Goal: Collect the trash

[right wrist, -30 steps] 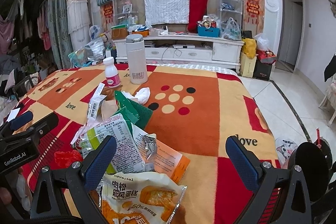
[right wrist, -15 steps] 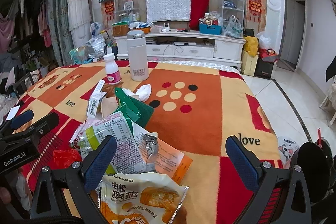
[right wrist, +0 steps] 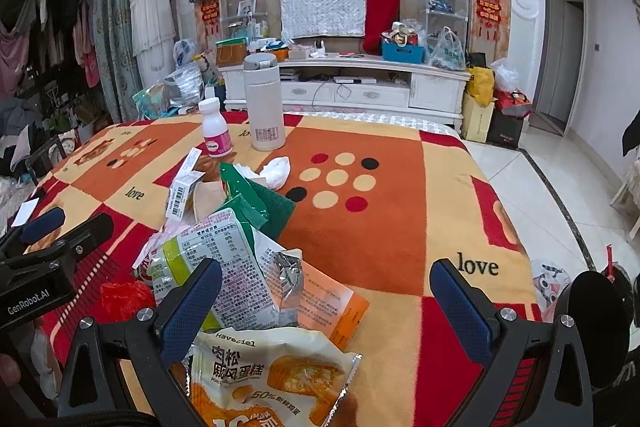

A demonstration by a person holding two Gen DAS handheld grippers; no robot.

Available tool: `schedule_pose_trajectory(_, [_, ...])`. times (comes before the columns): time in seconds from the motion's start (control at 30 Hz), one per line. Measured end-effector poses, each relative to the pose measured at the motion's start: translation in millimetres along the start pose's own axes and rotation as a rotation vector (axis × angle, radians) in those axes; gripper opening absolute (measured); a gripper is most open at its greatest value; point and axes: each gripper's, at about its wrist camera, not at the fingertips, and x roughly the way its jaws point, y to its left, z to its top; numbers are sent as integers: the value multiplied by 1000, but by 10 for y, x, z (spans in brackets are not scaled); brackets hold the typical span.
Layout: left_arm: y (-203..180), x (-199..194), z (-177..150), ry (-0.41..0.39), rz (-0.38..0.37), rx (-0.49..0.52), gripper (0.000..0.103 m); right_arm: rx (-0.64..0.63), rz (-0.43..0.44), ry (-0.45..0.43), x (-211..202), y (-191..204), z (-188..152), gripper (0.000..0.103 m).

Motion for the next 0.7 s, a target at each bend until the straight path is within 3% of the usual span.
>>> schedule_pose_trajectory(0.7, [-7, 18, -78, 54, 6, 21, 102, -6, 26, 31, -32, -25, -35, 103])
